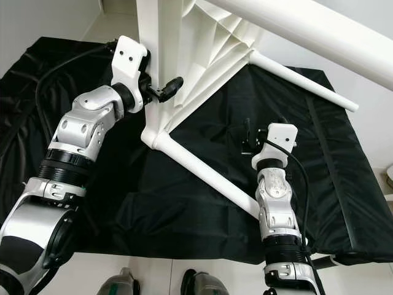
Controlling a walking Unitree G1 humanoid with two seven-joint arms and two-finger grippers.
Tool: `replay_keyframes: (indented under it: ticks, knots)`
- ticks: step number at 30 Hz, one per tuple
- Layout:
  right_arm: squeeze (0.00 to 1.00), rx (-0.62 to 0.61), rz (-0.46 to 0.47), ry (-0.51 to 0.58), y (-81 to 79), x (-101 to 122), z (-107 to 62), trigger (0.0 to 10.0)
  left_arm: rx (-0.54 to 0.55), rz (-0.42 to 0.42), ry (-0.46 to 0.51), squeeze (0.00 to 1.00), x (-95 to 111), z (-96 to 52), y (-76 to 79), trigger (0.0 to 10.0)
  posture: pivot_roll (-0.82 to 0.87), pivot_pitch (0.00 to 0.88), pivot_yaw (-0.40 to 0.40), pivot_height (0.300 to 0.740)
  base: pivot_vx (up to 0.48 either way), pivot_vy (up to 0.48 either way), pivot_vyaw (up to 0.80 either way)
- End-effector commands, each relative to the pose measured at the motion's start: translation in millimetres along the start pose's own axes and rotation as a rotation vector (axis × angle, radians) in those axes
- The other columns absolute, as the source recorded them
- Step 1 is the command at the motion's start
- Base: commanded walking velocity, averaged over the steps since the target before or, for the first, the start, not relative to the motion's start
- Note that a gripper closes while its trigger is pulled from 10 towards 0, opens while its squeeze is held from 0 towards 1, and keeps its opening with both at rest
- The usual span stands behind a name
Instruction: Building children table
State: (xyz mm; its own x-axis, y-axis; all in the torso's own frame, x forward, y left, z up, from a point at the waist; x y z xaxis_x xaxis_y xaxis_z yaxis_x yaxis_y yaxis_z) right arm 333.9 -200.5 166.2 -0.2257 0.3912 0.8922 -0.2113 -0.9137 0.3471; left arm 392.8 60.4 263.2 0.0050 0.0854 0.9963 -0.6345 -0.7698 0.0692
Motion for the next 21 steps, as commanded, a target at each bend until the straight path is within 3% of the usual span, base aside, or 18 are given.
replay_keyframes:
  ticks: [1, 4, 6, 7, 16, 21]
  knots:
    - [0.0, -0.015, -0.001, -0.024, 1.6, -5, -1.7, 10.0, 0.323, -0.019, 0.008, 0.0, -1, 3.2, -20.6, 10.0, 0.08, 0.093, -0.032, 0.74, 0.0, 0.0, 0.0]
    - [0.0, -0.018, 0.0, -0.025, 1.5, -5, -1.8, 10.0, 0.387, -0.055, 0.002, 0.0, -3, 2.8, -28.2, 10.0, 0.08, 0.094, -0.031, 0.74, 0.0, 0.0, 0.0]
    - [0.0, -0.02, 0.001, -0.024, 1.0, -5, -1.7, 10.0, 0.42, -0.083, 0.026, 0.0, -1, 1.2, -32.5, 9.4, 0.08, 0.094, -0.029, 0.74, 0.0, 0.0, 0.0]
    - [0.0, -0.021, 0.003, -0.024, 0.8, -5, -1.7, 10.0, 0.436, -0.103, 0.044, 0.0, 2, 1.1, -34.3, 0.0, 0.08, 0.095, -0.027, 0.74, 0.0, 0.0, 0.0]
    - [0.0, -0.032, 0.006, -0.027, 0.9, -5, -4.3, 10.0, 0.531, -0.141, 0.133, 0.0, 17, -3.5, -39.8, 0.0, 0.07, 0.104, -0.014, 0.74, 0.0, 0.0, 0.0]
    - [0.0, -0.041, 0.004, -0.032, 2.7, -7, -6.0, 10.0, 0.598, -0.124, 0.161, 0.0, 23, -18.2, -48.6, 0.0, 0.08, 0.111, -0.009, 0.74, 0.0, 0.0, 0.0]
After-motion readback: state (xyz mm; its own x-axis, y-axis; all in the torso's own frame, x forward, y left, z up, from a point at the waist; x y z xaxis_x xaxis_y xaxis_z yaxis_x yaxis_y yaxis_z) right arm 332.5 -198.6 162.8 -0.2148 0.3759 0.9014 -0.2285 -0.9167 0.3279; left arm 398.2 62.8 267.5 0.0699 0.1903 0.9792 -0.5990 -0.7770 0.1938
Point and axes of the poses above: a point about 5 cm out from each wrist's last joint towards the gripper, its own z axis pointing out of the wrist towards the gripper, its own x axis along the axis of the wrist's last joint, y = z × x, the point moved 2 cm from there along z, pointing out of the wrist towards the gripper, and after that the axes turned 14 degrees about -z, right-handed, at the moved point
